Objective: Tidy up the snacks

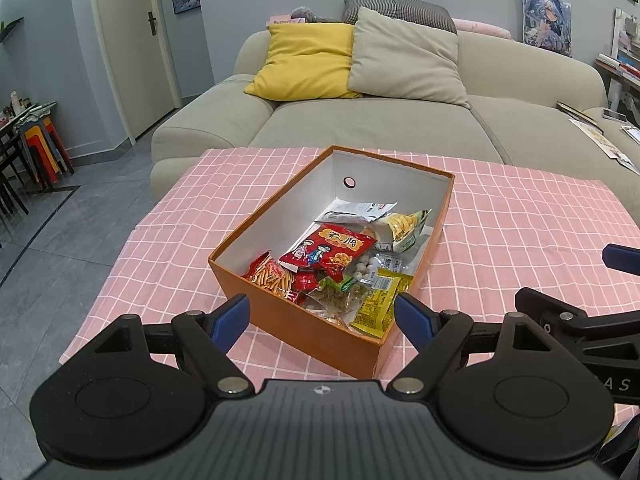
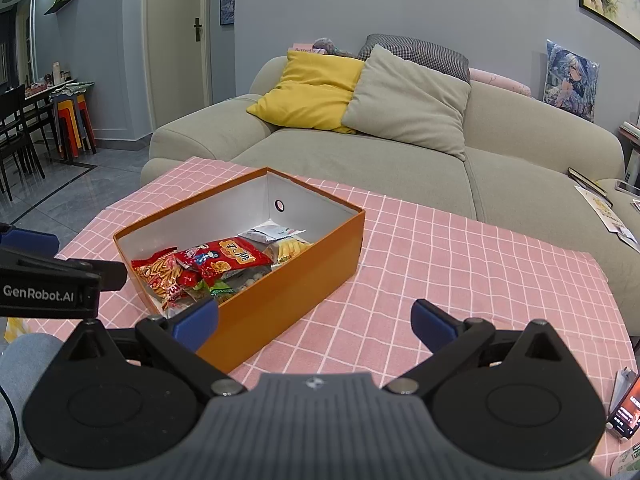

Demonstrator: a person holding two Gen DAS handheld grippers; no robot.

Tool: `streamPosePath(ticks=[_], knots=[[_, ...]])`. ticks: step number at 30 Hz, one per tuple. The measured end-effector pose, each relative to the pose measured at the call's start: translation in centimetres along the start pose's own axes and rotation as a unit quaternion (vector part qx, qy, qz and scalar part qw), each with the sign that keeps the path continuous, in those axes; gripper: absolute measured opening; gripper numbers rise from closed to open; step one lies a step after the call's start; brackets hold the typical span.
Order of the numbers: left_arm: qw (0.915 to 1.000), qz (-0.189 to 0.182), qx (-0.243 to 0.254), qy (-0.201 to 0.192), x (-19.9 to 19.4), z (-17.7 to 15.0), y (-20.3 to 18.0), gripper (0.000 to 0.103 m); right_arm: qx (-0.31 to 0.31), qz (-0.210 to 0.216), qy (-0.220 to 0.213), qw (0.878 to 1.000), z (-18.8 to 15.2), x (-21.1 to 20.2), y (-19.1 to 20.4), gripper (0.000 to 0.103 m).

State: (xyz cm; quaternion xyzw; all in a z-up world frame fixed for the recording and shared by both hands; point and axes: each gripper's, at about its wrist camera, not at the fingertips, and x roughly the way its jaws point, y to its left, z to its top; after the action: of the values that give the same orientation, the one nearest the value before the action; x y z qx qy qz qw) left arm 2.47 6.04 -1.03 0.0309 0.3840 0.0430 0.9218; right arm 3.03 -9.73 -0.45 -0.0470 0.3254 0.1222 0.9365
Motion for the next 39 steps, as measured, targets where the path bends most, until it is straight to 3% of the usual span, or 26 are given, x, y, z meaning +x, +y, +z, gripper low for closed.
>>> streamPosePath(ticks=[39], knots=[[0.9998, 0.017, 0.008, -0.011, -0.72, 0.12, -0.56, 0.096, 0.007, -0.005, 0.005, 1.000, 0.08, 0.03, 0.22, 0.099]])
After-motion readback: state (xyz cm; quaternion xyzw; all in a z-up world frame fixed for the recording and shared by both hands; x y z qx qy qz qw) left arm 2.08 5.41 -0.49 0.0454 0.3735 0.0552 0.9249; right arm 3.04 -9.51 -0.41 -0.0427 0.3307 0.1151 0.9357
